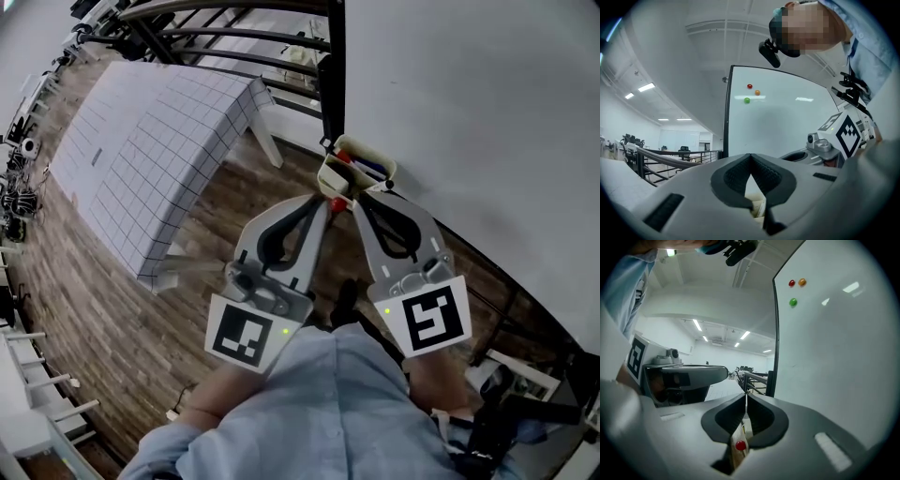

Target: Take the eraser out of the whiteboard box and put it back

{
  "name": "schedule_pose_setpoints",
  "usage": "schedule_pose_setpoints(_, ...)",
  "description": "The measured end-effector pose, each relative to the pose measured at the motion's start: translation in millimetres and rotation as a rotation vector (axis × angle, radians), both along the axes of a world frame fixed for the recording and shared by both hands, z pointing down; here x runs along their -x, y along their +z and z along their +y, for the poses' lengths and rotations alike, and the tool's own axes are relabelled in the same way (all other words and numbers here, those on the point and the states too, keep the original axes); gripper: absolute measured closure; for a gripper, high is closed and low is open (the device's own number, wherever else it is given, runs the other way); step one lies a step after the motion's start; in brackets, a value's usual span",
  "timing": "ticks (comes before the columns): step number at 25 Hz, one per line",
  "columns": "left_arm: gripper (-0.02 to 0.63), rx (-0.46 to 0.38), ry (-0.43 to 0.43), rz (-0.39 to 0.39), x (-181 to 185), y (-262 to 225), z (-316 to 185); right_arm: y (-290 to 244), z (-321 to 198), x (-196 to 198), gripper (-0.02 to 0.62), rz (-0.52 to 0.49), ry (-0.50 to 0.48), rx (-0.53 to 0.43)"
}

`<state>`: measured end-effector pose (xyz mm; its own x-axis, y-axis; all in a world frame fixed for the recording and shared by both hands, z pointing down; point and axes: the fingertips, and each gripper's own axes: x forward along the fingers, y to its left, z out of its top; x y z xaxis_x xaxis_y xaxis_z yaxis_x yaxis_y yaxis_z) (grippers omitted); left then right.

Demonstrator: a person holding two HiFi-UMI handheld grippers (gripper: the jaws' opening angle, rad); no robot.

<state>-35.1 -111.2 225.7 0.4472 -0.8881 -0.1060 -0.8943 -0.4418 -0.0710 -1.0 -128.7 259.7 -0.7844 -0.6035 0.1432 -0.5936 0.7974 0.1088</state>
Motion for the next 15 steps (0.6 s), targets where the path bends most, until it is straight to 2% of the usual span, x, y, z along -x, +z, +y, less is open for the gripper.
schedule_pose_setpoints(6, 0.607, 0.003, 0.018, -0.01, 18, 4, -22, 8, -23, 16, 0.58, 0.016, 0.019, 0.015)
schedule_pose_setpoints(15, 0.607, 0.022, 0.152, 0.004, 29, 13, -57, 32, -43, 37, 0.57, 0.093, 0.075, 0.055)
